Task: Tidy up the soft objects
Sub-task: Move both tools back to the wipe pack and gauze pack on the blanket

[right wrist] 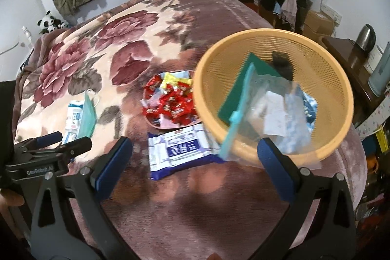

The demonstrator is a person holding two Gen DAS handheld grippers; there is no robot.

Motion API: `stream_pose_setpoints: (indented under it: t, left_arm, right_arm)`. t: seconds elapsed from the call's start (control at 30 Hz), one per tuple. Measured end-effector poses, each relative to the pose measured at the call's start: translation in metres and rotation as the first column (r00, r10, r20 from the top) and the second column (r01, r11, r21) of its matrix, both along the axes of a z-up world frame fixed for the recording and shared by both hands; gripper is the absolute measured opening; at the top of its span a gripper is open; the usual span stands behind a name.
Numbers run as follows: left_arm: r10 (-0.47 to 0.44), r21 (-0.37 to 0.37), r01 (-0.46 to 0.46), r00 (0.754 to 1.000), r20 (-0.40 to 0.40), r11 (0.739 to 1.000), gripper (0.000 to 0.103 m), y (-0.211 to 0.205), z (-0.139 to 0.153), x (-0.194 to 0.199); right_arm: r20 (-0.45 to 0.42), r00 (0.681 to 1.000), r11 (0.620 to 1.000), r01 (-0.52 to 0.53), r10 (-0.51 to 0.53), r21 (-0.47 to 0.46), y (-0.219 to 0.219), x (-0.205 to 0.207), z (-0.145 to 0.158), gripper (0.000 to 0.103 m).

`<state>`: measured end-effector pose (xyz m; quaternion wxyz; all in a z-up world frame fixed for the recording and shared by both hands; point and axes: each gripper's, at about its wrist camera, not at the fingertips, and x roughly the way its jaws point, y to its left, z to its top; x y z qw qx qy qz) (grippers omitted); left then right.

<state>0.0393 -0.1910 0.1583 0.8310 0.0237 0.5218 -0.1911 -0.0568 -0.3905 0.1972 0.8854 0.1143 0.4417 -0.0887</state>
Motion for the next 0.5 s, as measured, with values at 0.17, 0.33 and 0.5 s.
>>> stream_pose_setpoints:
  t: [0.17,0.33,0.5]
  left_arm:
    - [0.028,0.005,-0.028,1.0,-0.007,1.0,0.103,0.021,-0.005,0.002]
    - [0.055,0.009,-0.055,0.998,-0.016,0.998,0.103,0.04,-0.01,0.004]
    - [0.085,0.015,-0.085,0.996,-0.026,0.996,0.103,0.06,-0.017,0.006]
  right_arm:
    - [-0.012,0.999,0.999,-0.04,0.039,-0.01,0.022,0.009,-0.003,0.103]
    - [-0.021,0.997,0.997,-0.074,0.074,-0.015,0.044,0.016,-0.006,0.103]
    - [-0.033,0.993,0.994,-0.112,0.111,-0.014,0.063,0.025,-0.011,0.103]
